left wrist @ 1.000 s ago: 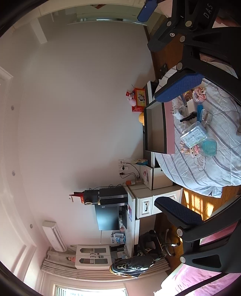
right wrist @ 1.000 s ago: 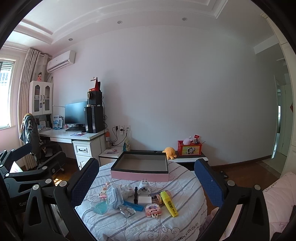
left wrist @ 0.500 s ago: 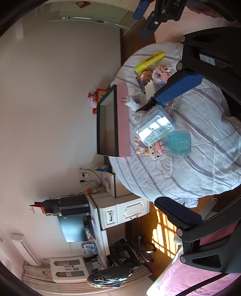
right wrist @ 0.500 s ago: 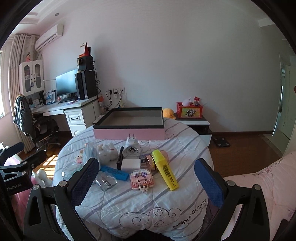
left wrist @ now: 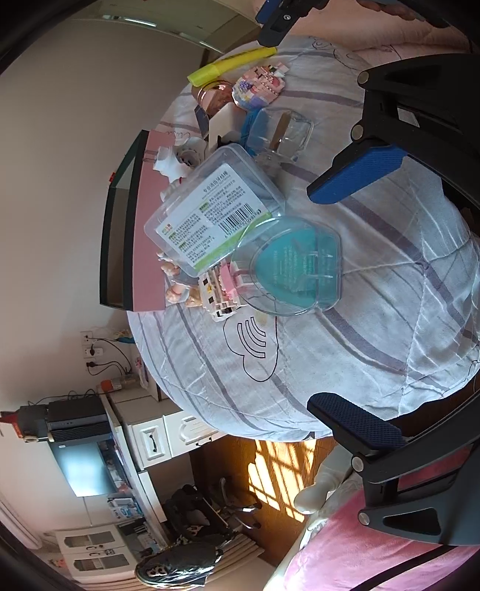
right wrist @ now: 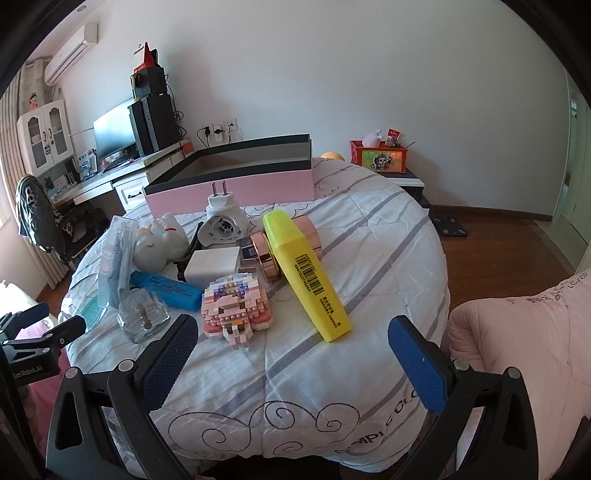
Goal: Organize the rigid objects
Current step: 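Grasp the teal clear case with the left tool while the right tool grasps the yellow highlighter, then carry both items into the pink box and open both tools, then grasp the pink block figure with the right tool while the left tool reaches the clear plastic box, then grasp the clear plastic box with the left tool and lift it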
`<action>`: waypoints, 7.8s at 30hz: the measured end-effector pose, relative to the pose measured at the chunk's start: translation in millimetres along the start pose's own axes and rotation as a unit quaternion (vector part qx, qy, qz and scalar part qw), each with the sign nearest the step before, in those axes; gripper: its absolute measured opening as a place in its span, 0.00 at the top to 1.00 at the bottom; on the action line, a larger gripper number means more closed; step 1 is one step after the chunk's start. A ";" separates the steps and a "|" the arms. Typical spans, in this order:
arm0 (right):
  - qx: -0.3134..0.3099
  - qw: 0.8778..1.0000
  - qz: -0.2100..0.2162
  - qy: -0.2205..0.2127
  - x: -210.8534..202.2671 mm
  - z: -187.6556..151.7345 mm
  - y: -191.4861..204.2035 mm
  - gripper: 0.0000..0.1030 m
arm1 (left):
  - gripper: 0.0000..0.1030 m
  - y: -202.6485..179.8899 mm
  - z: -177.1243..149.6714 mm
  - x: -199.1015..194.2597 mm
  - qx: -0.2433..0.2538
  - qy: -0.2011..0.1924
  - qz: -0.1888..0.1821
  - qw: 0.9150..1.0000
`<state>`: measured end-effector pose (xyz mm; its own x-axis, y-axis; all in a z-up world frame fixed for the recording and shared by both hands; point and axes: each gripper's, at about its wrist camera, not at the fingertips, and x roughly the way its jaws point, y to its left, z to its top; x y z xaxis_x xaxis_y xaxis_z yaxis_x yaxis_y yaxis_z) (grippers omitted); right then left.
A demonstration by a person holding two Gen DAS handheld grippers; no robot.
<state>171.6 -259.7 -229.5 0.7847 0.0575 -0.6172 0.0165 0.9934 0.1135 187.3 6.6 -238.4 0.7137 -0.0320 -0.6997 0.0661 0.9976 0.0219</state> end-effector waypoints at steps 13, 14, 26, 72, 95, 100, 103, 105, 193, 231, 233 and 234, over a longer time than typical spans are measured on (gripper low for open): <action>-0.009 1.000 -0.002 0.000 38.3 18.6 -24.0 0.00 | 0.40 3.5 11.3 26.0 0.007 0.003 -0.008 1.000; -0.010 1.000 0.008 0.003 43.9 21.2 -26.7 0.00 | 0.43 3.2 11.4 26.2 0.013 -0.001 -0.008 1.000; -0.047 0.997 0.049 0.021 70.0 28.8 -22.6 0.75 | 0.46 14.2 14.3 20.0 0.004 -0.016 -0.033 0.999; -0.059 0.982 0.115 0.139 253.4 205.9 40.6 0.56 | 0.26 -53.4 256.6 190.1 0.080 0.051 -0.067 0.993; -0.064 0.988 0.056 -0.127 -46.5 126.8 62.6 0.00 | 0.00 -14.2 122.4 -104.2 -0.005 -0.209 0.016 0.978; -0.059 0.986 0.046 -0.150 -86.1 98.9 62.4 0.00 | 0.00 -19.9 90.9 -137.6 -0.003 -0.234 0.027 0.972; -0.057 0.985 0.045 -0.157 -102.4 89.7 60.7 0.00 | 0.00 -25.0 77.9 -152.3 -0.003 -0.250 0.048 0.967; -0.056 0.984 0.044 -0.162 -112.7 82.8 60.8 0.00 | 0.00 -26.8 72.6 -160.1 0.002 -0.259 0.048 0.965; -0.061 0.995 0.069 0.025 41.0 11.9 9.7 0.47 | 0.36 16.4 33.9 11.0 -0.068 0.018 -0.107 0.992; -0.057 0.995 0.074 0.033 48.1 11.6 12.5 0.47 | 0.64 -21.0 41.4 31.1 0.055 -0.003 -0.091 0.994; -0.058 0.995 0.077 0.039 49.7 10.4 13.2 0.47 | 0.65 -24.7 39.7 29.7 0.055 -0.001 -0.107 0.993; -0.058 0.995 0.076 0.040 50.0 9.5 13.2 0.47 | 0.64 -25.6 39.8 29.4 0.053 -0.004 -0.104 0.993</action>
<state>216.9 -244.6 -251.5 0.7203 0.2109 -0.6608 -0.1736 0.9771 0.1227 234.4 -22.3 -231.1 0.6820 -0.2384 -0.6914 0.2856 0.9571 -0.0483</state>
